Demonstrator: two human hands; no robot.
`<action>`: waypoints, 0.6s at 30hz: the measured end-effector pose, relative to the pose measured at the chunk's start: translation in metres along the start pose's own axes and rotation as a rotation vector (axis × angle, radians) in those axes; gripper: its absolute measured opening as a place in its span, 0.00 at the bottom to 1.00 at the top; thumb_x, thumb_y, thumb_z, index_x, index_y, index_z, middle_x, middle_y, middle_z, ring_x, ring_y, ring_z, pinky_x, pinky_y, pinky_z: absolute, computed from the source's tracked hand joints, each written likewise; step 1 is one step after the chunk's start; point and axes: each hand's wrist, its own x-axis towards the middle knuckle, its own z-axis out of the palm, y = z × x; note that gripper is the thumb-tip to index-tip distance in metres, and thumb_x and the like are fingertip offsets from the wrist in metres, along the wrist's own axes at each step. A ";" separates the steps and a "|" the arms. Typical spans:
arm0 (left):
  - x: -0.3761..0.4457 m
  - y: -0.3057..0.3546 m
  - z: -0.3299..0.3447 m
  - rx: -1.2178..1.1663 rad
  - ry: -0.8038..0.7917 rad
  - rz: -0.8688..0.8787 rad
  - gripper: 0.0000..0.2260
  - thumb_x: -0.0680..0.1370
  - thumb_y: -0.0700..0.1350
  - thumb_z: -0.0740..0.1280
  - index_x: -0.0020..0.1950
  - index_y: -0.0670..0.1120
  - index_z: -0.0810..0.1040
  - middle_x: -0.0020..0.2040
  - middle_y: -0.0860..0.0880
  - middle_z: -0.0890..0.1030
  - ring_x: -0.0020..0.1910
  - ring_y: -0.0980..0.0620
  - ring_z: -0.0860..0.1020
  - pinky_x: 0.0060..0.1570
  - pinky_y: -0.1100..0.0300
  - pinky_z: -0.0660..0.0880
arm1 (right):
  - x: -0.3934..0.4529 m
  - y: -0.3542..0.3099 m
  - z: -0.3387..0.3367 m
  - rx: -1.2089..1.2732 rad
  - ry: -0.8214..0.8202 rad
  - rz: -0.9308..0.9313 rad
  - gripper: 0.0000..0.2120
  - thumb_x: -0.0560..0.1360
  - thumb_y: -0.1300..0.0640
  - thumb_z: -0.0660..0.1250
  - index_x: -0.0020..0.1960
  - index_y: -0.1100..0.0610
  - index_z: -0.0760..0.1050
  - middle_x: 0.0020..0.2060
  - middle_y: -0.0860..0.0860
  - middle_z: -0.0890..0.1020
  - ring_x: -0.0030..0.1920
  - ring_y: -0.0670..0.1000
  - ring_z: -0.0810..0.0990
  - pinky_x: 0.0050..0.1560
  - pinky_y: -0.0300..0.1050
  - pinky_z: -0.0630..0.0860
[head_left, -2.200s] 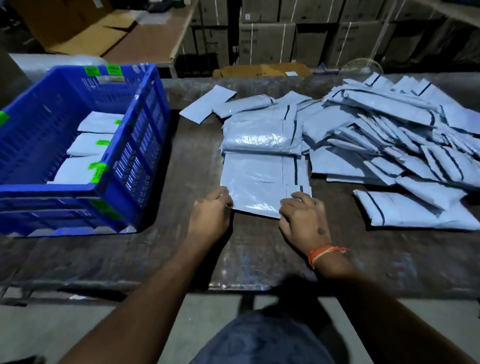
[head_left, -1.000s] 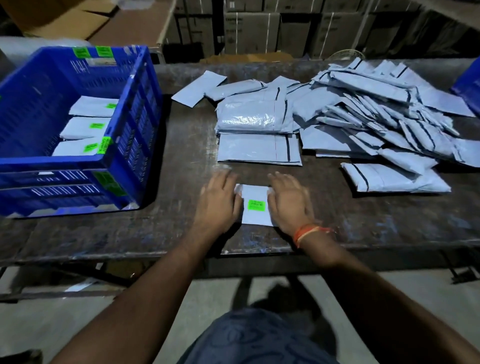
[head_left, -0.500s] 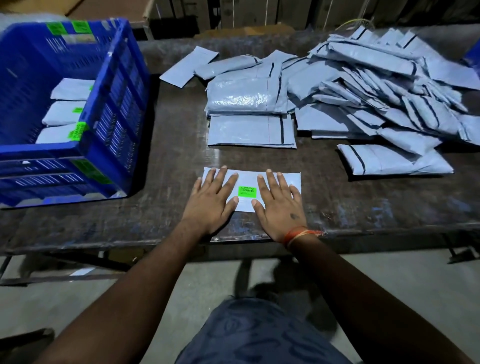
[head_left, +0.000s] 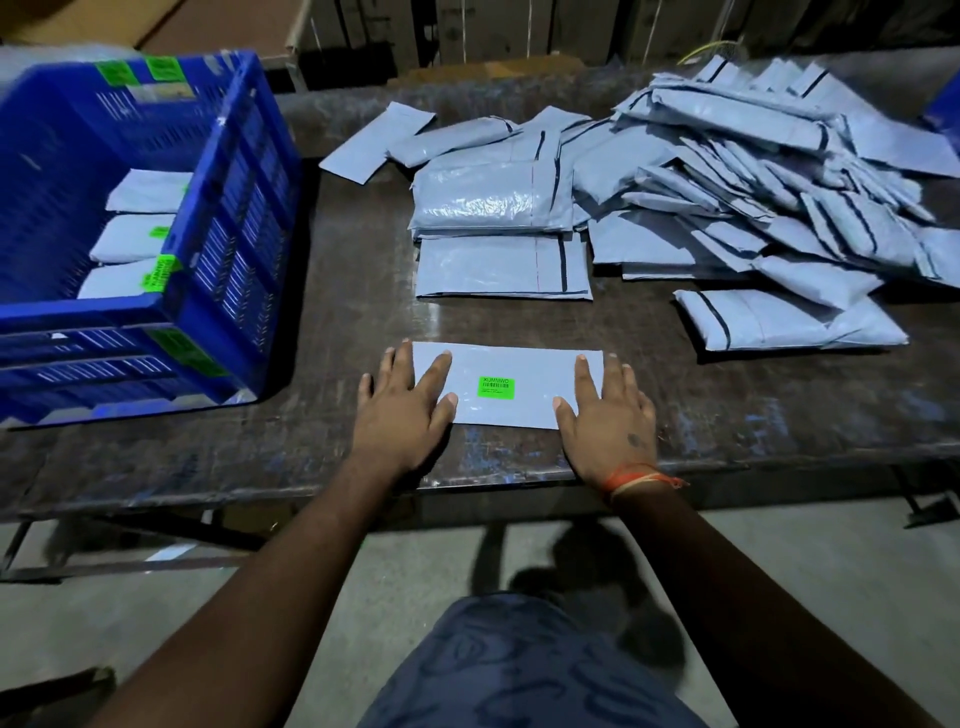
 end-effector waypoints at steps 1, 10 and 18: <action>0.001 0.007 -0.003 -0.061 0.024 -0.053 0.23 0.82 0.57 0.57 0.77 0.59 0.62 0.81 0.41 0.54 0.79 0.40 0.54 0.75 0.42 0.57 | 0.000 -0.003 -0.006 0.023 0.012 0.033 0.30 0.81 0.42 0.55 0.80 0.49 0.54 0.78 0.58 0.55 0.76 0.61 0.56 0.70 0.58 0.62; 0.014 0.020 -0.012 -0.517 0.085 -0.322 0.15 0.74 0.38 0.72 0.58 0.54 0.82 0.62 0.49 0.67 0.55 0.51 0.73 0.56 0.70 0.66 | 0.024 -0.004 -0.014 0.549 -0.042 0.145 0.28 0.71 0.60 0.71 0.71 0.50 0.74 0.62 0.58 0.77 0.61 0.56 0.75 0.62 0.40 0.70; 0.026 0.002 -0.042 -0.762 0.036 -0.250 0.10 0.76 0.37 0.71 0.50 0.51 0.87 0.50 0.53 0.86 0.47 0.54 0.83 0.55 0.59 0.80 | 0.031 0.002 -0.039 1.052 0.064 -0.050 0.17 0.73 0.69 0.70 0.54 0.51 0.84 0.49 0.43 0.85 0.46 0.36 0.78 0.55 0.39 0.74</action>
